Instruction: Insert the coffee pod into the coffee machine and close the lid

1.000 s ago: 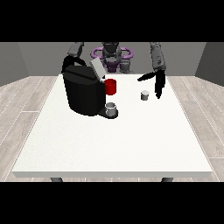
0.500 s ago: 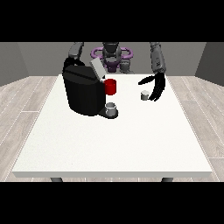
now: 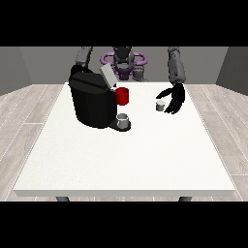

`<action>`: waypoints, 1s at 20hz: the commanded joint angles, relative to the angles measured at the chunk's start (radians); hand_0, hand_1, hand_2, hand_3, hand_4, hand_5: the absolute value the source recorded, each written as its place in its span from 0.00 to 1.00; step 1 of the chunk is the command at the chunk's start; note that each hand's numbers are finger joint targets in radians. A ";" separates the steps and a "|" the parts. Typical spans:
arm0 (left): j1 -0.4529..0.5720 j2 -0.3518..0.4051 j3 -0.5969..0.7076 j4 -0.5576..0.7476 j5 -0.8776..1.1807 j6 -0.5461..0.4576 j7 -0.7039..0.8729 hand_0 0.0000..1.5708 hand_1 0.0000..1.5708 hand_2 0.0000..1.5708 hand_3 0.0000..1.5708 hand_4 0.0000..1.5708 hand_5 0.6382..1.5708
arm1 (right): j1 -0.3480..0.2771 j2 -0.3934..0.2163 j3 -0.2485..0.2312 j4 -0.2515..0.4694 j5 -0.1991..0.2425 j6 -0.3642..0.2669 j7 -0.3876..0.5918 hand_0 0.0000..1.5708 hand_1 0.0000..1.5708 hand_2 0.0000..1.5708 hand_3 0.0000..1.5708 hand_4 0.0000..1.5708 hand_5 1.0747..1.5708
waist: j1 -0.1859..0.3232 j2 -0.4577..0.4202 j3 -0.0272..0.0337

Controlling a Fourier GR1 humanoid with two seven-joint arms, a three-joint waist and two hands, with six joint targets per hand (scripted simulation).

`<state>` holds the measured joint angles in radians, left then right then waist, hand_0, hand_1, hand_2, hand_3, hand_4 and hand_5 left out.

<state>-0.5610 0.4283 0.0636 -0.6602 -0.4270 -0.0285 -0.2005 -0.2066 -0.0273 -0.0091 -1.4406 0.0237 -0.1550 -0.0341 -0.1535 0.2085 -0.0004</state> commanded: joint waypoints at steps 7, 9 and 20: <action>-0.037 -0.050 0.010 0.094 -0.088 0.200 -0.084 0.53 0.53 0.62 0.47 0.25 1.00 | 0.011 0.011 0.013 -0.014 -0.006 -0.005 -0.019 0.00 0.00 0.00 0.00 0.32 1.00 | -0.022 0.024 0.0000; -0.080 -0.011 0.024 0.118 -0.097 0.201 -0.087 0.53 0.53 0.62 0.48 0.24 1.00 | -0.038 0.024 0.016 -0.048 0.000 -0.037 0.045 0.00 0.00 0.00 0.00 0.32 1.00 | -0.026 0.039 -0.0002; -0.110 -0.002 -0.020 0.144 -0.186 0.190 -0.112 0.81 0.81 0.89 0.87 0.32 1.00 | -0.015 0.002 -0.003 -0.005 -0.019 -0.004 0.014 0.00 0.00 0.00 0.00 0.27 1.00 | -0.020 -0.001 0.0000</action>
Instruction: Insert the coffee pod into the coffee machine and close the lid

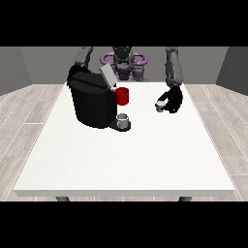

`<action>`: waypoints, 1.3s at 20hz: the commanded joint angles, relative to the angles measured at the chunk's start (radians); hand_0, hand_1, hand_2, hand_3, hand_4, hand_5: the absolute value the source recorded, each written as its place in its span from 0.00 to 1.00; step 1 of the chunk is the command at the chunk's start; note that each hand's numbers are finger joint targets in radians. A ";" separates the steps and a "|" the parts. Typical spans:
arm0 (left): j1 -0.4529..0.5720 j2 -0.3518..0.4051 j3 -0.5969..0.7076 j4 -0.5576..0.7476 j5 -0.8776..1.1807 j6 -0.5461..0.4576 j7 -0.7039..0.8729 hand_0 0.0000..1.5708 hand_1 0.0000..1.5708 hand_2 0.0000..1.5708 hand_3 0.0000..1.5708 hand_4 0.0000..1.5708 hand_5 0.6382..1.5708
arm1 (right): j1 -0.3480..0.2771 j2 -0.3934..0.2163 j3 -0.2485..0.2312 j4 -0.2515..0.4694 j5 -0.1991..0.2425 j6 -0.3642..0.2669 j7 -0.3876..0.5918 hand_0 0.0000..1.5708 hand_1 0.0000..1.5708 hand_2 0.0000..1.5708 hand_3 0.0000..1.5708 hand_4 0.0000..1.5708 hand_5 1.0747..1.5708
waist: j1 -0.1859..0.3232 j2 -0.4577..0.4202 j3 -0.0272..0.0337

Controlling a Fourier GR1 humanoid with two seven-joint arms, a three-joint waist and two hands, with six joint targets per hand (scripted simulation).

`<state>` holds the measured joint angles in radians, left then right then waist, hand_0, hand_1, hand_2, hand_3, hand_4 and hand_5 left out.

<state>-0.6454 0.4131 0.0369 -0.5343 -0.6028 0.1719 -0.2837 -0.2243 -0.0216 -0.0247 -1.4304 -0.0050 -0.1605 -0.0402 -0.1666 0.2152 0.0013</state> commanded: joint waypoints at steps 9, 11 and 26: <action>-0.152 0.014 -0.017 -0.078 0.009 -0.212 0.000 0.84 0.84 0.88 0.86 0.37 1.00 | -0.030 -0.019 -0.035 0.109 -0.021 0.007 0.044 0.00 0.00 0.00 0.00 0.31 1.00 | 0.028 -0.112 -0.0012; -0.168 0.000 -0.010 -0.088 0.013 -0.221 0.022 0.79 0.79 0.84 0.84 0.34 1.00 | 0.016 0.005 -0.017 0.120 -0.026 0.029 -0.024 0.00 0.00 0.00 0.00 0.32 1.00 | 0.009 -0.114 -0.0011; -0.342 -0.002 0.018 -0.143 -0.016 -0.268 0.127 0.64 0.64 0.76 0.78 0.35 1.00 | -0.066 0.004 -0.017 0.120 -0.032 0.031 -0.033 0.00 0.00 0.00 0.00 0.33 1.00 | -0.043 -0.077 -0.0012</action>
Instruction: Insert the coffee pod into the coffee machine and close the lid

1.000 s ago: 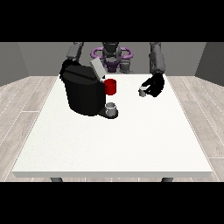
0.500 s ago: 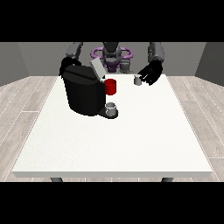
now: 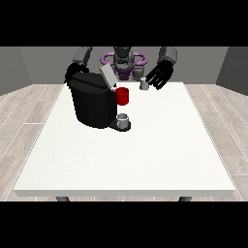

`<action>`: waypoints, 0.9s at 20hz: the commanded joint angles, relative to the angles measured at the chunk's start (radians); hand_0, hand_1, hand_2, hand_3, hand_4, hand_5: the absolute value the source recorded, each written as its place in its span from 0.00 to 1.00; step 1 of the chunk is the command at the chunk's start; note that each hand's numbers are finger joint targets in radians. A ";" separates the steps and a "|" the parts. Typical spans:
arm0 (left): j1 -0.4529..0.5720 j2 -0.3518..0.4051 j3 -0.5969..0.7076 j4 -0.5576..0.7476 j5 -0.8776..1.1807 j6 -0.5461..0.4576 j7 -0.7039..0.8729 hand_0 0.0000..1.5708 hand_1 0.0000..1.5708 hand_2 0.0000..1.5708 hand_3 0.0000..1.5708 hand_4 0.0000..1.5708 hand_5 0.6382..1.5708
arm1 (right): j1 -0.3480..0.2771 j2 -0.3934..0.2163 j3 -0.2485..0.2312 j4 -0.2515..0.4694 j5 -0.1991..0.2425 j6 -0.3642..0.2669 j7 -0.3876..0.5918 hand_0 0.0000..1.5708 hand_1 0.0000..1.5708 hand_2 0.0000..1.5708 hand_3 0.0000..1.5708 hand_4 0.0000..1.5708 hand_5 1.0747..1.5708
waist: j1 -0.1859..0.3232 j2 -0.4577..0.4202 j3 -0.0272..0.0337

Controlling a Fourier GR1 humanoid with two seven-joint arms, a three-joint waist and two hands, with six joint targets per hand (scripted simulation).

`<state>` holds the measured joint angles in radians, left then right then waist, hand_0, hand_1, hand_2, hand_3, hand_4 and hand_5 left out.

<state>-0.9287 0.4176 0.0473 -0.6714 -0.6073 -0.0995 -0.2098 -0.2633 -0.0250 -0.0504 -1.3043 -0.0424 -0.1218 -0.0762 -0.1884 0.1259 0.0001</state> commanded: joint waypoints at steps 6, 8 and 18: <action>-0.150 0.095 0.085 0.022 0.031 -0.060 0.048 0.77 0.77 0.79 0.76 0.31 1.00 | 0.004 -0.018 0.026 -0.047 0.016 0.012 -0.002 0.00 0.00 0.00 0.00 0.32 1.00 | -0.081 0.052 0.0000; -0.201 0.084 0.094 0.028 0.029 -0.044 0.081 0.80 0.80 0.82 0.78 0.30 1.00 | -0.050 -0.009 0.029 -0.061 0.028 -0.018 0.030 0.00 0.00 0.00 0.00 0.32 1.00 | -0.104 0.081 -0.0001; -0.218 0.075 0.077 0.045 0.003 -0.062 0.060 0.81 0.81 0.83 0.79 0.31 1.00 | -0.035 0.023 0.067 -0.104 0.054 -0.083 0.054 0.00 0.00 0.00 0.00 0.33 1.00 | -0.102 0.087 -0.0001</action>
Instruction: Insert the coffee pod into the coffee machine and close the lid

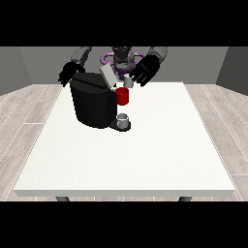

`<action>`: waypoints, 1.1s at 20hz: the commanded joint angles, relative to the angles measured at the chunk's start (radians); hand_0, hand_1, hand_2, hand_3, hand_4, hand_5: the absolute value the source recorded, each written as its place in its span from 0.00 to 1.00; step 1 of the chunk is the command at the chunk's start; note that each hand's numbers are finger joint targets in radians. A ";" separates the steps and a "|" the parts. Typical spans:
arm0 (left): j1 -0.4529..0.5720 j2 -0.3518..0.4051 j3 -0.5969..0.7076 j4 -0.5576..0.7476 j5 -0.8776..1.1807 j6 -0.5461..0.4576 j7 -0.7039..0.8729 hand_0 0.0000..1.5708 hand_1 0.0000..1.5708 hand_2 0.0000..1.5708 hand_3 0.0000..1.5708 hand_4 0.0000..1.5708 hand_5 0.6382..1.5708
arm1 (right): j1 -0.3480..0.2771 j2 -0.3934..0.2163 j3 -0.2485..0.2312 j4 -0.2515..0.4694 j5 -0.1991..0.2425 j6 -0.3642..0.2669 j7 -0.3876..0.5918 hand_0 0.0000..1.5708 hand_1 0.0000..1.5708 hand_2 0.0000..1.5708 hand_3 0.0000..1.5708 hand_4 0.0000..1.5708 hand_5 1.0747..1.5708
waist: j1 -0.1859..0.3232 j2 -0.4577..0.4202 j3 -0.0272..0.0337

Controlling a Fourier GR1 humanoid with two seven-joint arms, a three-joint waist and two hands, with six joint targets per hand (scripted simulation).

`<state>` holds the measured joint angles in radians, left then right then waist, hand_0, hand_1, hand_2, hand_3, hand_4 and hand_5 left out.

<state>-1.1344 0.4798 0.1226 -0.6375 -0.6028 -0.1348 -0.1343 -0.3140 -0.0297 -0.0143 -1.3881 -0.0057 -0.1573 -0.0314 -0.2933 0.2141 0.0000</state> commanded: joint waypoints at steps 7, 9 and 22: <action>-0.027 -0.086 -0.027 0.004 -0.042 0.061 0.065 0.83 0.83 0.84 0.78 0.32 1.00 | -0.023 -0.012 -0.017 0.009 -0.017 0.017 0.001 0.00 0.00 0.00 0.00 0.34 1.00 | -0.020 0.029 0.0004; -0.074 -0.013 0.003 0.020 -0.019 -0.007 0.021 0.84 0.84 0.85 0.78 0.32 1.00 | -0.052 0.013 0.005 -0.013 0.027 -0.040 -0.007 0.00 0.00 0.00 0.00 0.33 1.00 | -0.007 0.063 0.0001; -0.029 -0.059 -0.012 0.012 -0.034 -0.012 0.007 0.77 0.77 0.81 0.77 0.33 1.00 | 0.001 -0.020 -0.071 0.026 -0.054 0.017 -0.057 0.00 0.00 0.00 0.00 0.29 1.00 | 0.018 0.033 0.0003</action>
<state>-1.1669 0.4319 0.1094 -0.6215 -0.6389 -0.1387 -0.1280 -0.3156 -0.0403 -0.0569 -1.3793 -0.0325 -0.1545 -0.0689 -0.2850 0.2504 0.0002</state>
